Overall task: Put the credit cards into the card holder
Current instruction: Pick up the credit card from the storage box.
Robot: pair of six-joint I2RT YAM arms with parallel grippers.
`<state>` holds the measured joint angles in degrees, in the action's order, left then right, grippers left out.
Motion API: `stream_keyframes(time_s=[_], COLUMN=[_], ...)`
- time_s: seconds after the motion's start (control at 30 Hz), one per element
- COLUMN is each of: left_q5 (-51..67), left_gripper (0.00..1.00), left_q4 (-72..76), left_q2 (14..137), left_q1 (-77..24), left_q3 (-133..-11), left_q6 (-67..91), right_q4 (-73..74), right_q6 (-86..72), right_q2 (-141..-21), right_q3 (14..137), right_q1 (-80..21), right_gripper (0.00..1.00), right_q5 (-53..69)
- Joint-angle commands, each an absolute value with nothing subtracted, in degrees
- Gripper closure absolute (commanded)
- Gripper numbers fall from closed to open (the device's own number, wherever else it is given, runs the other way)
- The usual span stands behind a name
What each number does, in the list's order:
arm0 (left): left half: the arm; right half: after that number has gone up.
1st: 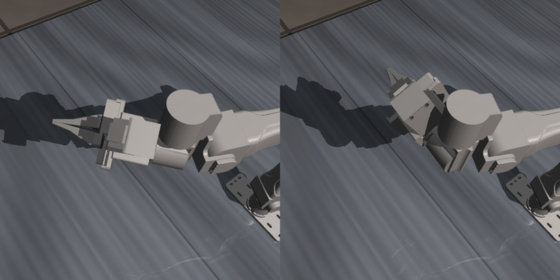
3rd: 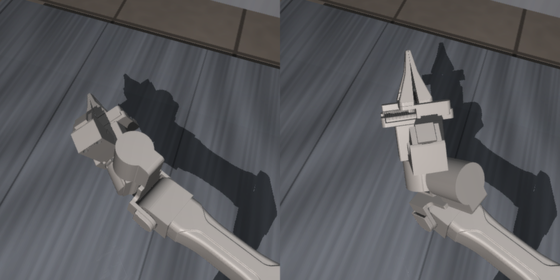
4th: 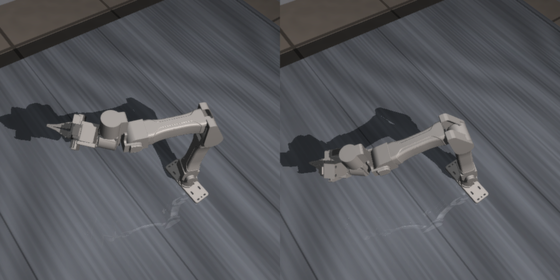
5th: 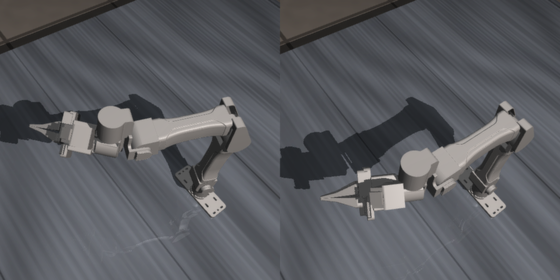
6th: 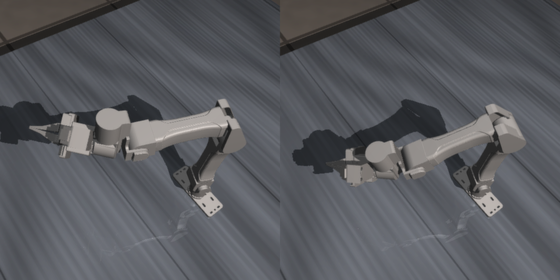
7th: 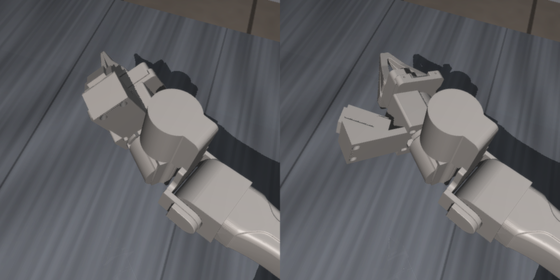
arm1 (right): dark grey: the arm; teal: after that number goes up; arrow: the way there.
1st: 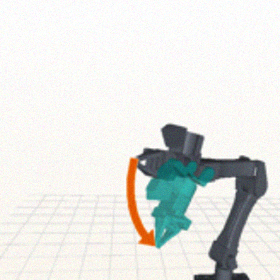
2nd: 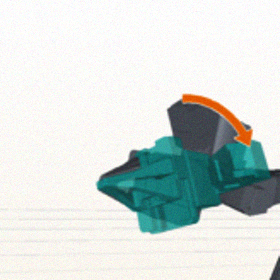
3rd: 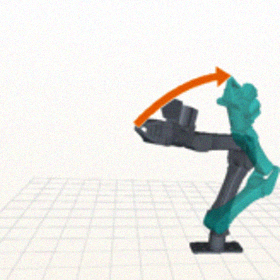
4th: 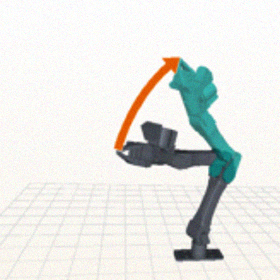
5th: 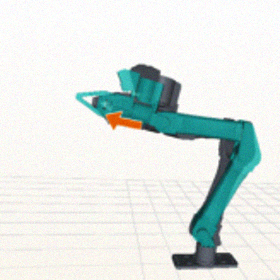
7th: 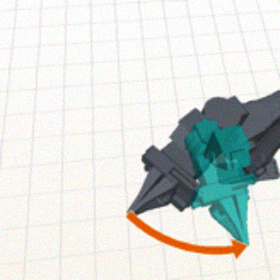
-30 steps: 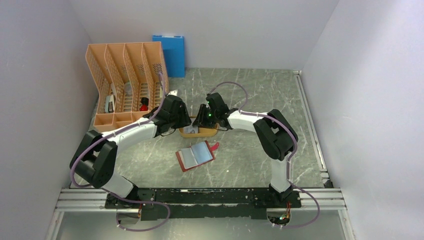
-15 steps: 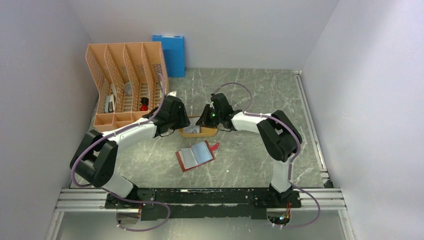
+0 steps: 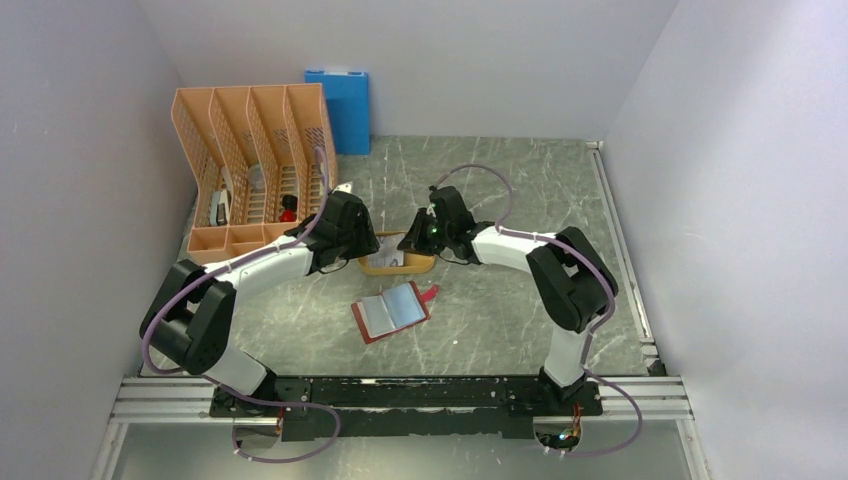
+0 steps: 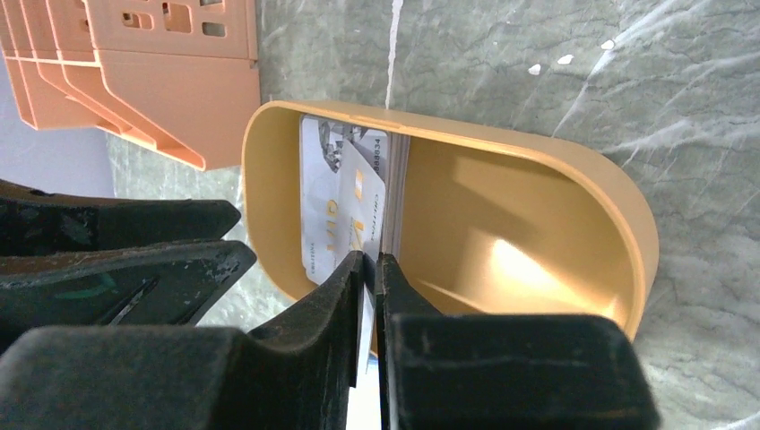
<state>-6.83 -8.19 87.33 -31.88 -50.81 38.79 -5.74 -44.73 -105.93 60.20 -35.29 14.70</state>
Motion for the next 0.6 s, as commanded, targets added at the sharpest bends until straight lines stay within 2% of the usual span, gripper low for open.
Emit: stream_keyframes(time_s=[0.0, 0.03, 0.2, 0.57], left_q5=[-7.1, -7.1, -7.3, -10.9], left_gripper=[0.5, 0.5, 0.5, 0.49], left_q4=[-8.1, -8.0, -8.5, -16.6], left_q2=[86.1, 86.1, 85.0, 72.4], left_q1=[-31.2, -31.2, -31.0, -30.8], left_q3=[-50.3, -50.3, -50.5, -52.9], left_q6=[38.4, 38.4, 38.5, 37.4], right_q4=[-4.2, -4.3, -2.8, 8.3], right_q6=[-44.3, -44.4, -46.6, -67.5], right_q2=[-103.0, -102.5, -101.1, -87.7], right_q3=[58.7, 58.6, 59.4, 59.0], right_q1=[-34.9, -34.9, -34.9, -29.3], right_gripper=[0.97, 1.0, 1.0, 1.0], right_q5=[15.9, 16.2, 17.5, 23.0])
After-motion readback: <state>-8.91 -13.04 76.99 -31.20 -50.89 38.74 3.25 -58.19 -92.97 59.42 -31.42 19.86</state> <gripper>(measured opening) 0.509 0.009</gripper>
